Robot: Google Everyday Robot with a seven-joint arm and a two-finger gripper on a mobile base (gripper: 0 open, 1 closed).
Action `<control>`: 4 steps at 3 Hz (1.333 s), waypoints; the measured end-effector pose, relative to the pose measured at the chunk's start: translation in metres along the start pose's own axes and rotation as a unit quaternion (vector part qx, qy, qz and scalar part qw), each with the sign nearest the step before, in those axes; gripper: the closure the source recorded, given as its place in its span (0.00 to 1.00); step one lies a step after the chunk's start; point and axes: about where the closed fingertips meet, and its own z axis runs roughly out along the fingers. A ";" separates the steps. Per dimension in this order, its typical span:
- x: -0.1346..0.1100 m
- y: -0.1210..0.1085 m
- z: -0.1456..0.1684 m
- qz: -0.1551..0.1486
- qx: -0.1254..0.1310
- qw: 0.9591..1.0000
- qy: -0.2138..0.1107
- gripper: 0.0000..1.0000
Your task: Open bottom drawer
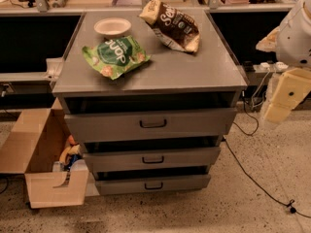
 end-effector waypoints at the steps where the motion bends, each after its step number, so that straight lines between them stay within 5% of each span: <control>1: 0.000 0.000 0.000 0.000 0.000 1.000 0.000 0.00; 3: 0.002 0.005 0.075 -0.044 0.009 0.999 0.026 0.00; 4: 0.005 0.029 0.155 -0.087 -0.011 0.996 0.015 0.00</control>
Offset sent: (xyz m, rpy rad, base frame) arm 0.0247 0.0059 -0.0692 -0.1072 -0.0191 0.0283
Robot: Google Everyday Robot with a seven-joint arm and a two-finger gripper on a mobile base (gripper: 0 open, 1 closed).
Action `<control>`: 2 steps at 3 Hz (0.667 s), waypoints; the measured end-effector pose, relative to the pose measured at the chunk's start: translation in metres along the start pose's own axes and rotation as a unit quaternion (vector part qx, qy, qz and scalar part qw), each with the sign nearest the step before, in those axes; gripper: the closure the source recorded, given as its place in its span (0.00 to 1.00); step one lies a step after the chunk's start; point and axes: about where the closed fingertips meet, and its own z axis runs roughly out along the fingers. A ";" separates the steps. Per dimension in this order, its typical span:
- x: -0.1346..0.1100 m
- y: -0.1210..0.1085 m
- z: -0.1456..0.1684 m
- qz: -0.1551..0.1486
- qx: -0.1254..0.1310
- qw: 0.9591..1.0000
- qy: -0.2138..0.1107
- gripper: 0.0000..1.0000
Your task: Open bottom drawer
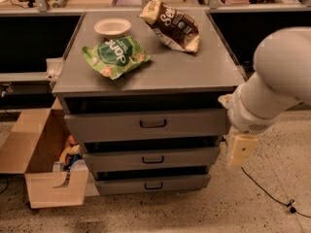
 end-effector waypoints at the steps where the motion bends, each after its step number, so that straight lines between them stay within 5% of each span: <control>1: -0.002 0.039 0.109 -0.027 -0.046 0.997 -0.048 0.00; 2: -0.002 0.071 0.181 -0.018 -0.096 0.992 -0.082 0.00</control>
Offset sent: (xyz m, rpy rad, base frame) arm -0.0317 0.0394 -0.2618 0.2345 0.2530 0.1184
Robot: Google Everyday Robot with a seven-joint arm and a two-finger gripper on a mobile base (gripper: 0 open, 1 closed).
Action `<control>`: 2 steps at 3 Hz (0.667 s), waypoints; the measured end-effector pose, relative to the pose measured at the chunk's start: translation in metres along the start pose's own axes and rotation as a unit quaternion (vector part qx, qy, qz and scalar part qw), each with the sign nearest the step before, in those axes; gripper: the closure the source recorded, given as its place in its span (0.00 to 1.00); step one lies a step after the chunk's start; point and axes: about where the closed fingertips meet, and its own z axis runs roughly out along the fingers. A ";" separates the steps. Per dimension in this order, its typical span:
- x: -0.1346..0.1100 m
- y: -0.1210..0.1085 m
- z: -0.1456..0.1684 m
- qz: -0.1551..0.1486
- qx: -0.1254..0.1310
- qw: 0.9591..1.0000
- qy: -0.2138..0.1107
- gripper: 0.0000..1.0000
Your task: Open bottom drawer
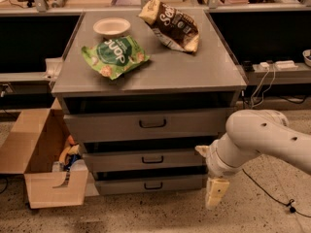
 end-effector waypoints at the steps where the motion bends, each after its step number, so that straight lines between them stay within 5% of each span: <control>1: 0.001 0.000 0.001 0.000 -0.001 1.000 0.001 0.00; 2: 0.027 0.000 0.026 -0.006 0.006 1.000 0.011 0.00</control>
Offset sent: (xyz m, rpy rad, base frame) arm 0.0088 -0.0521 -0.0878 -0.0604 -0.0456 0.0164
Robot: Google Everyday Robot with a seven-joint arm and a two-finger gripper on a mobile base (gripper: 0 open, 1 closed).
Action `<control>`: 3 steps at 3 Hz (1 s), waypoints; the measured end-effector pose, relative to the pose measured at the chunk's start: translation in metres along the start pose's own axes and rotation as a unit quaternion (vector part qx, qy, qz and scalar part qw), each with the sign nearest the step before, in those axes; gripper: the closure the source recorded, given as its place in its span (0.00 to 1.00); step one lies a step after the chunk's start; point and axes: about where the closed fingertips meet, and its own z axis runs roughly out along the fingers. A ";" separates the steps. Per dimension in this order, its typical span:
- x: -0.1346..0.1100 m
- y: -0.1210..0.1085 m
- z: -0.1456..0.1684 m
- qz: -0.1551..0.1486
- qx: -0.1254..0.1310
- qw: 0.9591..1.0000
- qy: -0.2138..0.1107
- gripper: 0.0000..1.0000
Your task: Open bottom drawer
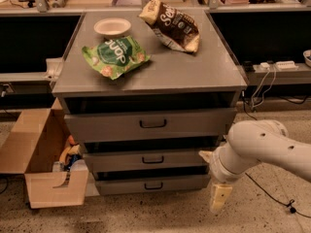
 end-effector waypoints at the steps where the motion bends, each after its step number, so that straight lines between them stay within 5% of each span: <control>1: 0.063 0.001 0.060 -0.020 -0.004 1.000 0.006 0.00; 3: 0.135 0.006 0.175 -0.025 -0.087 0.996 -0.025 0.00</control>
Offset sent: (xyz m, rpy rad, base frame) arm 0.0138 -0.1066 -0.2269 0.0266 0.1540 0.1165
